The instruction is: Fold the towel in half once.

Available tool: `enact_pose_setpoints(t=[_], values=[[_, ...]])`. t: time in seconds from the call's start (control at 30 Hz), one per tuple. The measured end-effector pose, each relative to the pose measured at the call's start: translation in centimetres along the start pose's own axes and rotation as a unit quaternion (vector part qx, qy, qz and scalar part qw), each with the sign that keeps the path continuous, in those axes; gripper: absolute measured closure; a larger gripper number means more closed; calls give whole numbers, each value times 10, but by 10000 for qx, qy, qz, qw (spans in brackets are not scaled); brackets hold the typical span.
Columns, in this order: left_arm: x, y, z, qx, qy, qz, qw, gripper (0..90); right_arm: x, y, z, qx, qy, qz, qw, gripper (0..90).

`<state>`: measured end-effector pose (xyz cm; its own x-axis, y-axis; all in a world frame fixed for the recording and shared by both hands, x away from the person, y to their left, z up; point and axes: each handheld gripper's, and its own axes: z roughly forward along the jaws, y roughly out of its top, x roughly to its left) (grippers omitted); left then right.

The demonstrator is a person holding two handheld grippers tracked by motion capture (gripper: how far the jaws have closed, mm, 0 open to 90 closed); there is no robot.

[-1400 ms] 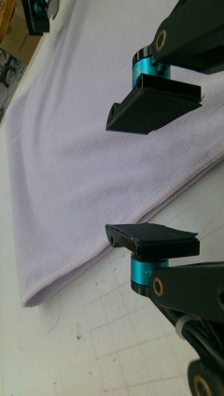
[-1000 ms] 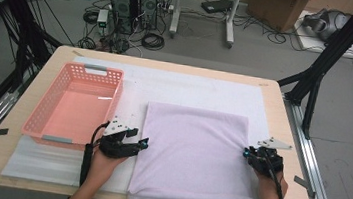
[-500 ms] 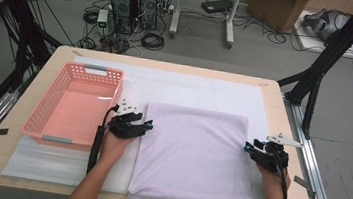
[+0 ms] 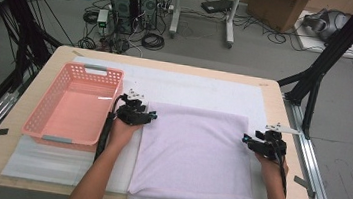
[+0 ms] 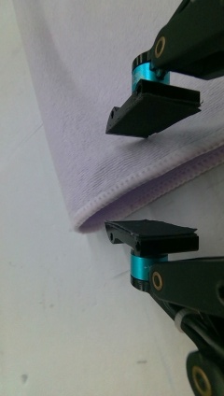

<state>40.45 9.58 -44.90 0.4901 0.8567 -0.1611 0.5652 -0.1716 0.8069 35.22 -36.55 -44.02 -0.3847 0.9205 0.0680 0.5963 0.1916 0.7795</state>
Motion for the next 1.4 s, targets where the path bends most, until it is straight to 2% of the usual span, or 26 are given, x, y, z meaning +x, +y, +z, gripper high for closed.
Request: enact_pose_setpoints(t=[0.13, 0.3, 0.37, 0.47, 0.5, 0.57, 0.63, 0.7, 0.73, 0.8, 0.83, 0.87, 0.97, 1.1, 1.13, 1.17, 1.23, 1.4], values=[[1, 1, 6, 80, 95, -32, 9999, 452, -7, 8, 11, 130, -26, 77, 9999, 401], [-4, 1, 8, 185, 189, 224, 9994, 439, -9, 15, 24, 196, -46, 100, 9997, 409], [-4, 1, 8, 182, 207, 227, 9994, 465, -7, 17, 30, 266, -62, 76, 9996, 436], [-5, 1, 8, 167, 216, 281, 9992, 533, -5, 18, 34, 281, -92, -3, 9996, 506], [-6, 1, 8, 170, 186, 355, 9991, 559, -5, 18, 34, 280, -89, 27, 9996, 536], [-9, 1, 8, 175, -7, 495, 9986, 682, -6, 18, 34, 287, -38, 44, 9996, 593], [-12, 0, 8, 201, -67, 569, 9982, 793, -7, 18, 33, 306, 45, 69, 9995, 654], [-12, 1, 8, 223, -75, 409, 9989, 827, -7, 19, 33, 342, 124, 116, 9993, 758], [-11, 0, 8, 206, -104, 257, 9994, 836, -6, 19, 33, 356, 268, 123, 9989, 836], [-10, 1, 8, 212, -128, 79, 9997, 843, -1, 20, 33, 389, 194, -4, 9991, 853], [-10, 1, 8, 206, -111, 46, 9997, 846, -1, 20, 33, 384, 180, -23, 9991, 859], [-10, 2, 8, 181, -43, 120, 9998, 849, -2, 20, 33, 381, 214, -13, 9990, 862], [-9, 8, 5, -189, 106, -73, 9997, 853, -5, 22, 31, 289, 98, -89, 9995, 868], [-9, 21, 5, -411, 180, -97, 9989, 854, -11, 28, 30, -10, 49, -85, 10000, 868], [-8, 23, 5, -548, 188, -104, 9983, 854, -13, 30, 31, -79, 35, -63, 9999, 869], [-7, 27, 6, -501, 196, -133, 9985, 854, -15, 32, 31, -133, 29, -20, 9999, 869], [-6, 34, 7, -563, 206, -90, 9982, 853, -18, 37, 32, -241, 27, 36, 9997, 868], [-1, 52, 14, -605, 281, -15, 9978, 852, -20, 50, 38, -402, -91, -41, 9991, 868]])
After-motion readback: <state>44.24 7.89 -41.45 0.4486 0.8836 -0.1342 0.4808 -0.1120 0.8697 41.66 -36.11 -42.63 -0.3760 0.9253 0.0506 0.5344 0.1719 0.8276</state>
